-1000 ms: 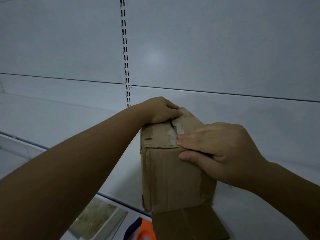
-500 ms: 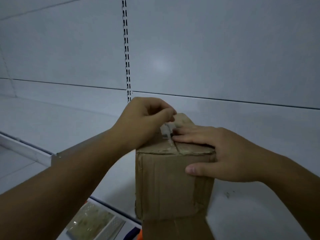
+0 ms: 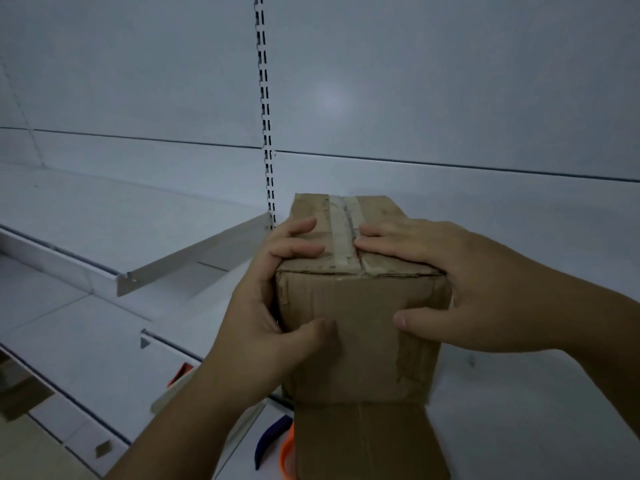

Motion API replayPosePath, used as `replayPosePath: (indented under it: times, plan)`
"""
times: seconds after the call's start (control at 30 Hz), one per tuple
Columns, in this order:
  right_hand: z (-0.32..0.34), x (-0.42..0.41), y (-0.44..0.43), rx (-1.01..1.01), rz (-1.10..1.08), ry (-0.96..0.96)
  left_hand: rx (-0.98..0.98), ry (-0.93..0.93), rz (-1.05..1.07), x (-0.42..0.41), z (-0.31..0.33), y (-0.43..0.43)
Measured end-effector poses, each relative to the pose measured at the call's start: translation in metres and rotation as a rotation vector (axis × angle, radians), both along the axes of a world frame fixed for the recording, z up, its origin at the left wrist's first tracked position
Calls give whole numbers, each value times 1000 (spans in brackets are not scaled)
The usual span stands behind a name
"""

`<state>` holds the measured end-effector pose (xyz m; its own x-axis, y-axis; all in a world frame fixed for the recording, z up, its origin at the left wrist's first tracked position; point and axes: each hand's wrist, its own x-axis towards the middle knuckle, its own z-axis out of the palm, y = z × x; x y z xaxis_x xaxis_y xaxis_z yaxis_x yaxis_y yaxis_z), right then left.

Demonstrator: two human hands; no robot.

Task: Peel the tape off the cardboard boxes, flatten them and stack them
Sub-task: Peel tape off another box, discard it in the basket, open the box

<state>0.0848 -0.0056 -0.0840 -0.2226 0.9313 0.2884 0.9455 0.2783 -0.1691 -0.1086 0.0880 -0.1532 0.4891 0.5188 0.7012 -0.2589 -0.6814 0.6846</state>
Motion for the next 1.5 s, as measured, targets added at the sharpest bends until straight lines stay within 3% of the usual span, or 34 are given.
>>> replayPosePath:
  times: [0.2, 0.4, 0.83, 1.03, 1.17, 1.33, 1.5]
  plan:
    - [-11, -12, 0, 95, -39, 250, -10, -78, 17, 5, -6, 0]
    - [-18, -15, 0, 207, -53, 322, 65, -94, 88, 7, -8, 3]
    - [-21, -11, 3, 314, -52, 232, 307, -60, 378, 11, -4, 0]
    - [-9, 0, -1, 99, 2, 113, 594, 7, 434, 6, 14, 7]
    - [-6, 0, -2, 62, -11, 64, 730, 102, 432, 5, 27, 9]
    - [-8, -3, -1, 90, -13, 64, 454, 88, 281, 0, 31, 6]
    - [-8, -4, -1, 85, -27, 63, 681, 360, 222, -9, 32, 13]
